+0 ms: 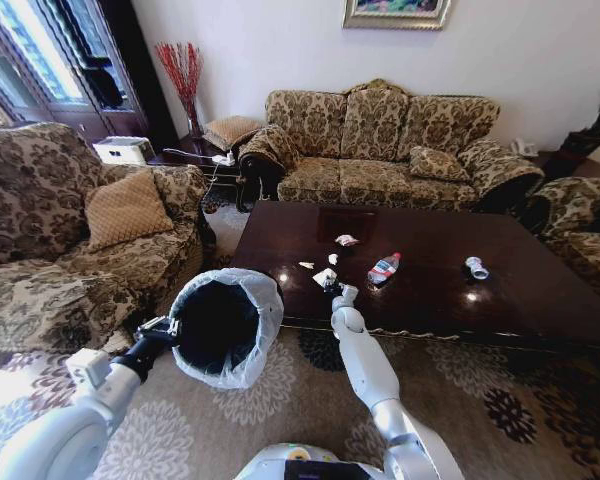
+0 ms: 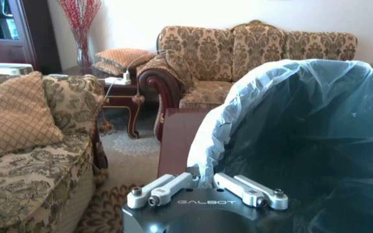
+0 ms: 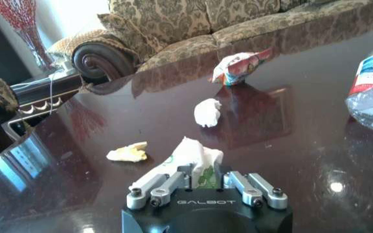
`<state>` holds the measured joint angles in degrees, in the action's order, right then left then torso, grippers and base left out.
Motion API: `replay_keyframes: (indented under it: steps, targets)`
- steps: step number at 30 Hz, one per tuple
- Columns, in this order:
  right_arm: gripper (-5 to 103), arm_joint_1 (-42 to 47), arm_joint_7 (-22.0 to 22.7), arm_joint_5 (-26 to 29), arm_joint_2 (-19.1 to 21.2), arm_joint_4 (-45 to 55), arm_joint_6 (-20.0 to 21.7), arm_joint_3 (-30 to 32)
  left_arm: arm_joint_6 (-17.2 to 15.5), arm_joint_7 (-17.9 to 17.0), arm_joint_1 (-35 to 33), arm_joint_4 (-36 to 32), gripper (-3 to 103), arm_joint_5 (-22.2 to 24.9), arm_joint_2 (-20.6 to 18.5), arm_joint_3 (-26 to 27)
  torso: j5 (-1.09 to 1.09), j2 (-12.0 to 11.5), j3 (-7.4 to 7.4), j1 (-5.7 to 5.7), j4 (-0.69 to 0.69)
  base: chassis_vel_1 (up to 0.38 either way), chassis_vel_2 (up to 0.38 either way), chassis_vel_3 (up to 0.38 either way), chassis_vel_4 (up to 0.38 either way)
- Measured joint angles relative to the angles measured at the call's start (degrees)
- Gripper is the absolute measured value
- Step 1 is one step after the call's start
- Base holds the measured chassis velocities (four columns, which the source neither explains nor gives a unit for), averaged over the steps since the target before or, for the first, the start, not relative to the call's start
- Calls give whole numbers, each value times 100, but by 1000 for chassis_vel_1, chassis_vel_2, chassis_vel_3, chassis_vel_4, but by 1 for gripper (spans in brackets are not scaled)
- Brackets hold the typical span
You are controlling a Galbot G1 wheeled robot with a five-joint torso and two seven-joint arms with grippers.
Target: Move to the front of the table and place the trash on the table into the trash bin.
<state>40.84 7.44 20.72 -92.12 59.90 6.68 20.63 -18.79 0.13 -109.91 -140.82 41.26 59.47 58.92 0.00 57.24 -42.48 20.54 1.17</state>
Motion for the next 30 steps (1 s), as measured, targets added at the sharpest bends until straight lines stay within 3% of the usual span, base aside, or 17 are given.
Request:
replay_keyframes:
  steps: [2, 5, 9, 20, 24, 27, 28, 30]
  targets:
    - [18, 23, 1, 17, 0, 35, 8, -10, 1, -1, -6, -5, 0, 0, 0, -1, 0, 0, 0, 0, 0, 0, 0, 0, 0]
    - [7, 106, 1, 108, 0, 178, 54, -58, 1, -6, -22, -21, 0, 7, -12, -2, 0, 0, -1, 0, 2, 0, 0, 0, 0]
    - [1, 204, 1, 201, -1, 333, 106, -106, 1, -16, -30, -33, 0, 31, -68, 19, 0, 0, -1, 1, 2, 0, 0, 0, 0]
    - [0, 584, 1, 564, -2, 1040, 232, -193, -2, -39, -160, -123, 0, 103, -128, 135, 0, -1, -1, 1, 2, 0, 0, 0, 0]
    - [0, 901, 1, 797, -1, 1641, 297, -223, -44, -115, -252, -167, 0, 279, -332, 261, -2, -1, -1, 0, 3, 0, 0, 0, 0]
    - [0, 1274, -1, 896, 150, 2426, 293, -312, -295, -347, -427, -187, 0, 960, -976, 678, 0, -1, -1, 0, 4, 0, 0, 0, 0]
    - [0, 1274, -1, 896, 150, 2426, 293, -312, -295, -347, -427, -187, 0, 960, -976, 678, 0, -1, -1, 0, 4, 0, 0, 0, 0]
    - [0, 1459, -1, 952, 386, 3038, 302, -328, -562, -585, -530, -81, 0, 1799, -1665, 1193, -3, 0, 0, 0, 2, 0, 0, 0, 0]
